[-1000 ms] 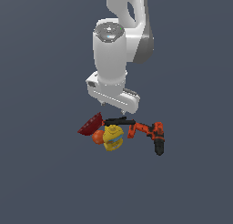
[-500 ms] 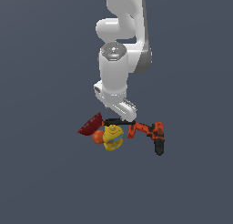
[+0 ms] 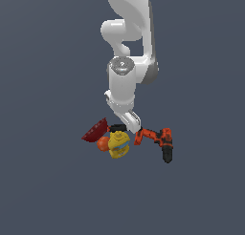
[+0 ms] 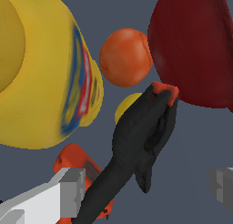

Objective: Pick up a designated object from a clutter of objects.

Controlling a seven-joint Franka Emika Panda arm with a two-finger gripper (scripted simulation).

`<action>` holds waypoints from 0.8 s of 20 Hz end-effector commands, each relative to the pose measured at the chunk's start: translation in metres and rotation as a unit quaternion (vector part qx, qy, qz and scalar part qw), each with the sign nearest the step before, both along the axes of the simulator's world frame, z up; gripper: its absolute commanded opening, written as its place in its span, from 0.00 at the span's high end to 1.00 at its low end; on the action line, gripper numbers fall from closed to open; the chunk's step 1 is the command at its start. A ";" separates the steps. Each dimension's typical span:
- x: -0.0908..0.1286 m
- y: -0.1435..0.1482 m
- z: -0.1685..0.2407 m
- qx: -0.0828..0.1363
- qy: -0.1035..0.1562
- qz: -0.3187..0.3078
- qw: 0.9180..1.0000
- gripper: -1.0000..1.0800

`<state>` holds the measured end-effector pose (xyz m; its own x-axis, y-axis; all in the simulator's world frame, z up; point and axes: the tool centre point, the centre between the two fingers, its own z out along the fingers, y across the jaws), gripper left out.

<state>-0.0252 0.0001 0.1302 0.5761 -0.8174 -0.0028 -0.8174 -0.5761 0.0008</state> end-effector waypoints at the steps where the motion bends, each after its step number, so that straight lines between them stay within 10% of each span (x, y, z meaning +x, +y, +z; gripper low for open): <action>1: -0.003 0.001 -0.007 0.000 -0.001 -0.020 1.000 0.04; 16: -0.007 0.003 -0.022 -0.001 -0.001 -0.049 0.999 0.04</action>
<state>-0.0322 0.0029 0.1105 0.4935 -0.8697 -0.0001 -0.8697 -0.4935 -0.0001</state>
